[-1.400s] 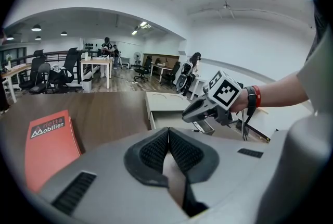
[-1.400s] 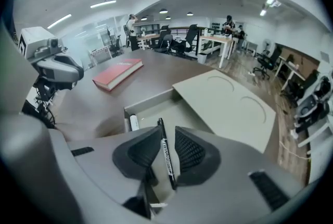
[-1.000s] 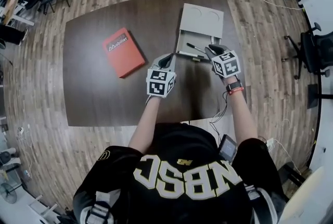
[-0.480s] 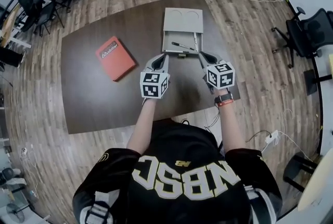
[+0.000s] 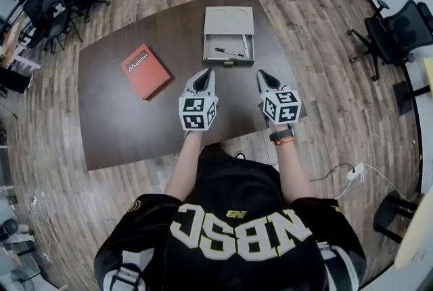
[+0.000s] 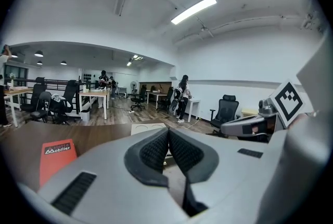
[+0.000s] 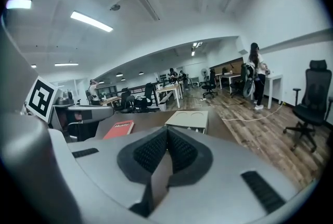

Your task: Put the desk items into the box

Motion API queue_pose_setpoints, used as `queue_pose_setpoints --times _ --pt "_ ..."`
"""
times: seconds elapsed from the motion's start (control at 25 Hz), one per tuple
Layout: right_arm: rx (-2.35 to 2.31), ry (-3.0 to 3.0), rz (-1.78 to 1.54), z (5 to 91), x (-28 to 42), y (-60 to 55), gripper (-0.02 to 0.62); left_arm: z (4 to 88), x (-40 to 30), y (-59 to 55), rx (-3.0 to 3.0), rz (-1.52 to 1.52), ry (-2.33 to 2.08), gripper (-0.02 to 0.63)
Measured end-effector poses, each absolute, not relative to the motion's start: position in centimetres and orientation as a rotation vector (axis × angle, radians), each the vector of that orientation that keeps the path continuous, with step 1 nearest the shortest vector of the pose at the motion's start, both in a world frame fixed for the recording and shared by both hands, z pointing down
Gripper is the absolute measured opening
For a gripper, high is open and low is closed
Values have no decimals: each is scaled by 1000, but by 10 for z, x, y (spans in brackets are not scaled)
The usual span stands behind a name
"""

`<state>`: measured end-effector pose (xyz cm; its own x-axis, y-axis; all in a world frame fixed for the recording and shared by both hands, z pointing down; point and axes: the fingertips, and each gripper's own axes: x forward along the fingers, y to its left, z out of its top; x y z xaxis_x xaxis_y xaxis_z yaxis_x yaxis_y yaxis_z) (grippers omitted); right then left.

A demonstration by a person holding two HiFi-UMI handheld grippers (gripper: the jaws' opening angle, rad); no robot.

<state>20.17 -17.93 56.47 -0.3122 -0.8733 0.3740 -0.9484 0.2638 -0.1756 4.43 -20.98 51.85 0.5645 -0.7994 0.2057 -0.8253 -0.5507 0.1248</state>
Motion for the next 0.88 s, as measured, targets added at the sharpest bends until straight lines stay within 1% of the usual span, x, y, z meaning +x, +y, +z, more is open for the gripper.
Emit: queue_pose_setpoints --times 0.44,0.88 --pt "1634 -2386 536 564 189 -144 9 522 50 -170 2593 198 -1366 15" --pt "1570 -2430 517 556 184 -131 8 525 58 -152 2596 248 -1355 15"
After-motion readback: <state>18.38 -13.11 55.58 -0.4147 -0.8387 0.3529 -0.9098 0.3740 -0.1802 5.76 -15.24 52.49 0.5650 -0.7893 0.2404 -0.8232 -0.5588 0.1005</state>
